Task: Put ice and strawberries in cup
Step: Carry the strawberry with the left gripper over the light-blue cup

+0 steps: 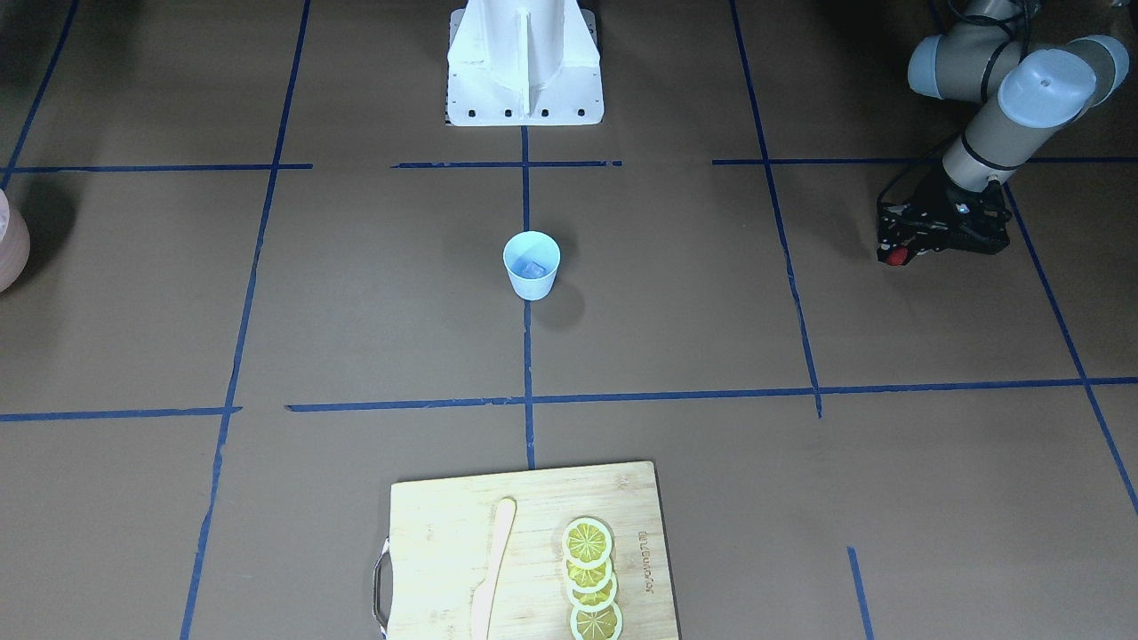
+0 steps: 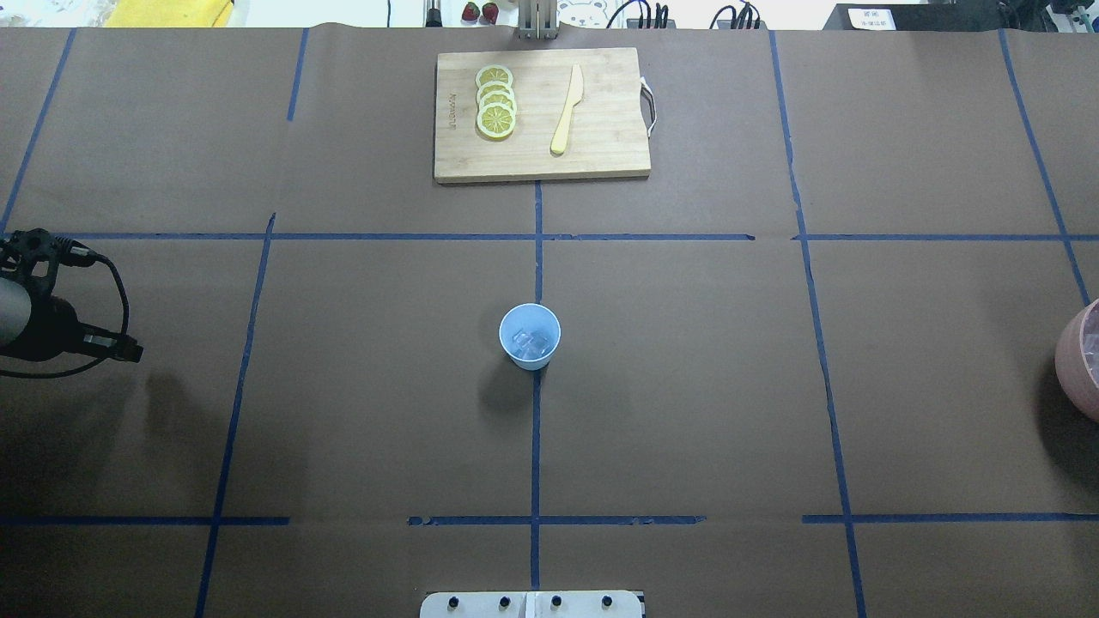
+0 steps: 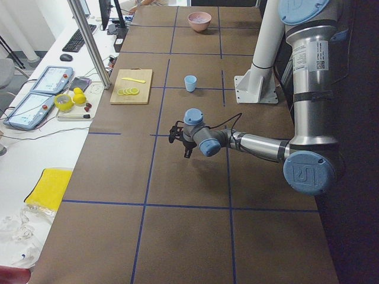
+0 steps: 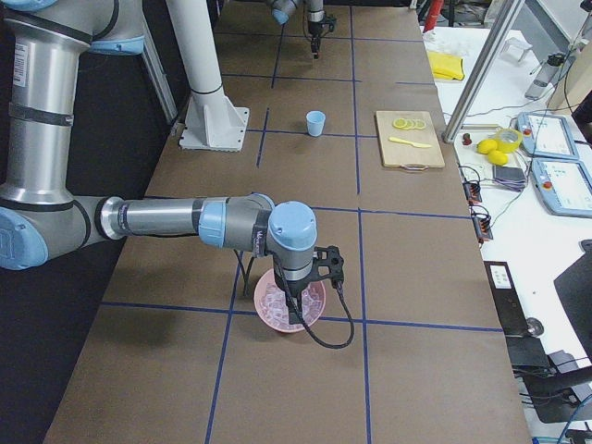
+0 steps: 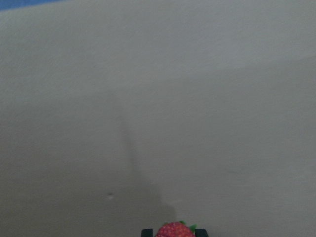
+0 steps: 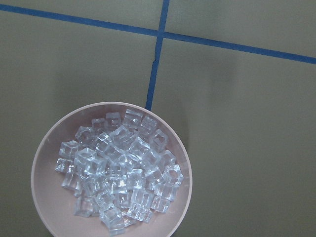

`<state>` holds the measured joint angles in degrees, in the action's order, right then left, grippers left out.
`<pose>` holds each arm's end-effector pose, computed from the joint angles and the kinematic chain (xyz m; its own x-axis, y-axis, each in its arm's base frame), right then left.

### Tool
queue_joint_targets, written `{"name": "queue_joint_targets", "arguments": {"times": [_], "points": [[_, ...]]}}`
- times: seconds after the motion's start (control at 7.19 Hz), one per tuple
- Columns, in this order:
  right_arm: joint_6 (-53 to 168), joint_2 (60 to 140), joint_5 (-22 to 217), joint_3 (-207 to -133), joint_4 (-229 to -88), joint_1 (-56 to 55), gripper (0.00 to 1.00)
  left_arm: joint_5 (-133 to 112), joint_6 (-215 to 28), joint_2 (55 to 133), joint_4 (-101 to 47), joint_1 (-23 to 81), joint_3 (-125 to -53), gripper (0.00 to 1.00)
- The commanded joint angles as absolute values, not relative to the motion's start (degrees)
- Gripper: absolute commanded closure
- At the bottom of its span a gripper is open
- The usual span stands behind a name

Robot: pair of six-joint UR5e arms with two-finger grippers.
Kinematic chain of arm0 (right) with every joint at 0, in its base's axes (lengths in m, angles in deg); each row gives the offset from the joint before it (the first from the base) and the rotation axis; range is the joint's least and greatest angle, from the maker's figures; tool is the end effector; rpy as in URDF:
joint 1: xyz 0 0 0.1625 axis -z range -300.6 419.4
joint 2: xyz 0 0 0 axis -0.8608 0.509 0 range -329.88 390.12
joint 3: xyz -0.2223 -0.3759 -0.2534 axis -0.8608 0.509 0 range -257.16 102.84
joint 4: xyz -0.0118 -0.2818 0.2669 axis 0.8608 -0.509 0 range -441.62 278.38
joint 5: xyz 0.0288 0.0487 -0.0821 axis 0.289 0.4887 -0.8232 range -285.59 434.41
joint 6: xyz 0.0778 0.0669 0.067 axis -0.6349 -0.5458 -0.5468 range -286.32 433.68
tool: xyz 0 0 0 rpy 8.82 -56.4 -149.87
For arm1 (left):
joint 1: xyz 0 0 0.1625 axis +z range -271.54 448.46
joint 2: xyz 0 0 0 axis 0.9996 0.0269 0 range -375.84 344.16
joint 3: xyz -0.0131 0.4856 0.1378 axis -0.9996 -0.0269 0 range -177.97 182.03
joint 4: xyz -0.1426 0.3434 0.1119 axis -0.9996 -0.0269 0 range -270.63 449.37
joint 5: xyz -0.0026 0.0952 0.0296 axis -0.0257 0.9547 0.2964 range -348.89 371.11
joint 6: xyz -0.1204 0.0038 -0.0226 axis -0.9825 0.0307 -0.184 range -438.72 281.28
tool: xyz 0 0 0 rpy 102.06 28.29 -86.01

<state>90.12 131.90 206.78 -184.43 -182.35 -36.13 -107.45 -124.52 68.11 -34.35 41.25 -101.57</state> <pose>0.0843 -0.3446 0.7212 0.7269 -0.1535 0.6694 0.1142 0.9881 0.1025 0.2537 -0.3841 0.6318 0.6661 0.1820 -0.7234 -0.0475 0.9782 0.2024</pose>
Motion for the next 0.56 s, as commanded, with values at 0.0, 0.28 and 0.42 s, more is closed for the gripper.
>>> {"name": "queue_joint_targets", "arguments": {"times": [0.0,0.28,0.42], "points": [[90.03,131.9,206.78,-184.74,-182.35,-36.13,0.0,-107.29,-124.86,73.6,-15.93,41.17,-111.22,1.0],[90.03,131.9,206.78,-184.82,-182.35,-36.13,0.0,-107.37,-129.74,85.61,-4.02,41.7,-112.4,1.0],[89.86,131.99,206.78,-185.26,-182.35,-36.13,0.0,-107.37,-134.4,91.94,1.69,42.48,-112.49,1.0]]}}
